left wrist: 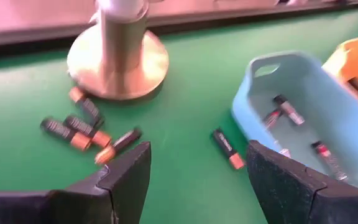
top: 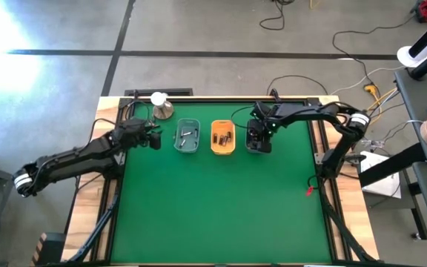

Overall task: Sort batteries
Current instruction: Put the silver battery into the green bin

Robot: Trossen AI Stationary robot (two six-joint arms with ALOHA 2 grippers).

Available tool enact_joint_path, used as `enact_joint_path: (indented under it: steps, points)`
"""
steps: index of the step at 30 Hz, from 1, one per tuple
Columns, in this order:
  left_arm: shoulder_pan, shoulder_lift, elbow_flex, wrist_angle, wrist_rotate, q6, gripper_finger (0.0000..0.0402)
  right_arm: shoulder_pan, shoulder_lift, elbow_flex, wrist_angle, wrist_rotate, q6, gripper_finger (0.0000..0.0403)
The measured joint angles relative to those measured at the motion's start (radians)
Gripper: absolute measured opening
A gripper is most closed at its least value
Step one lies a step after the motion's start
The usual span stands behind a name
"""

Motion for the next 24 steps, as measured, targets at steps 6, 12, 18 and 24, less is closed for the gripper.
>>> enact_joint_path:
  steps: [6,12,18,24]
  points:
    - [0.0,-0.025,0.0,0.107,0.102,0.079,0.024,0.002,0.0,-0.05,0.108,-0.005,0.079,0.0058]
    - [0.0,-0.056,0.0,0.138,0.147,0.111,0.024,0.002,-0.001,-0.111,0.224,-0.006,0.123,0.0042]
    - [0.0,-0.076,0.0,0.138,0.146,0.121,0.024,0.002,0.0,-0.121,0.258,-0.01,0.121,0.0036]
    - [0.0,-0.081,0.0,0.139,0.146,0.121,0.024,0.002,0.002,-0.122,0.291,-0.012,0.108,0.0035]
